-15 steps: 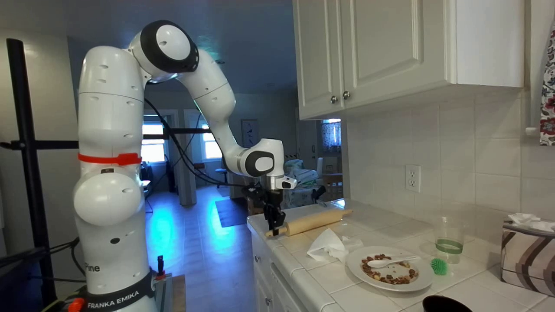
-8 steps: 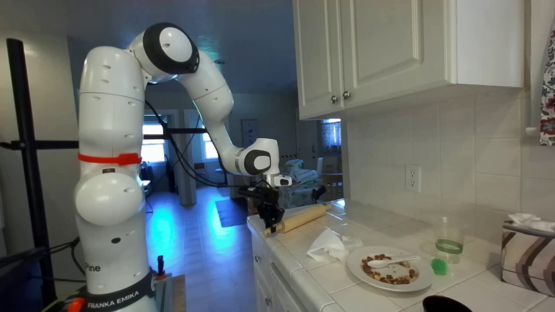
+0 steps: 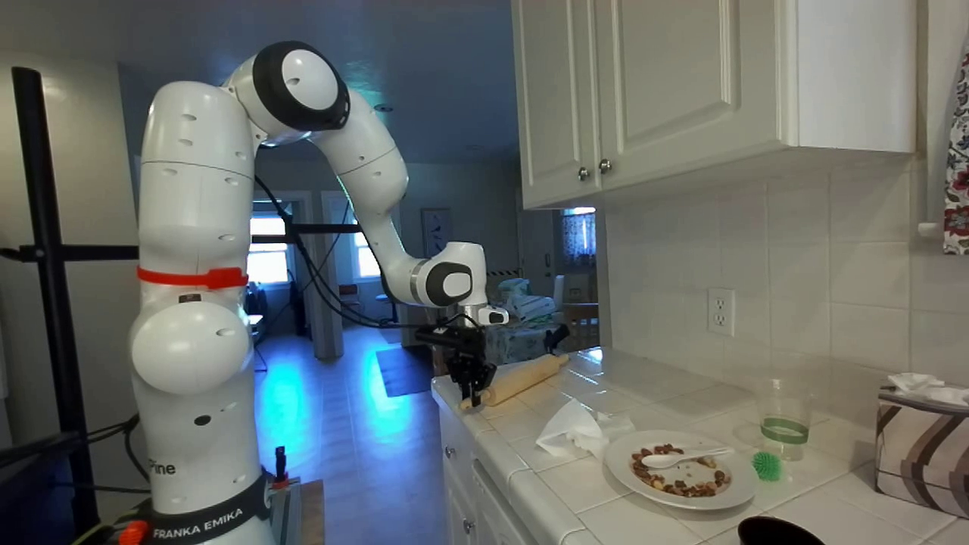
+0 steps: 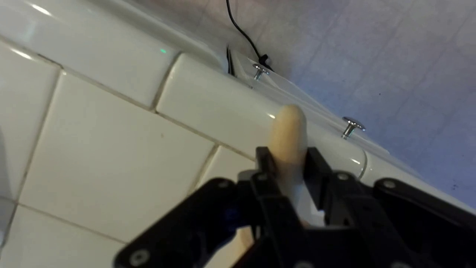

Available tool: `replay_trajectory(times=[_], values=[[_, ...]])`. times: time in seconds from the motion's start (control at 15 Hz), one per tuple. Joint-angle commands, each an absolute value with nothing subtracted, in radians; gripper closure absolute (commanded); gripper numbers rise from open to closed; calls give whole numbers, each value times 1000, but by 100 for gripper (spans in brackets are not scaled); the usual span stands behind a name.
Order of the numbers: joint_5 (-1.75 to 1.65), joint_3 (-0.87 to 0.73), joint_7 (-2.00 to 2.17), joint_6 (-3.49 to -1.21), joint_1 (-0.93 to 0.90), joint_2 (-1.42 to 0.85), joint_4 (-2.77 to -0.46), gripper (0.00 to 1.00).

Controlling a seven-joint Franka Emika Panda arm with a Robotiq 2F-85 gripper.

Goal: Roll the rolling pin on the counter.

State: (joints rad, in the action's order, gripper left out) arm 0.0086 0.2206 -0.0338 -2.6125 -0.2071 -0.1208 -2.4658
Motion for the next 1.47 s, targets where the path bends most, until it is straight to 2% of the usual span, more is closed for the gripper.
replay_trajectory(times=[0.0, 1.07, 1.4], values=[[102, 210, -34, -2610, -179, -141, -2454, 93], [473, 138, 148, -2596, -87, -110, -2485, 93], [349, 109, -8, -2574, -59, -105, -2473, 93]])
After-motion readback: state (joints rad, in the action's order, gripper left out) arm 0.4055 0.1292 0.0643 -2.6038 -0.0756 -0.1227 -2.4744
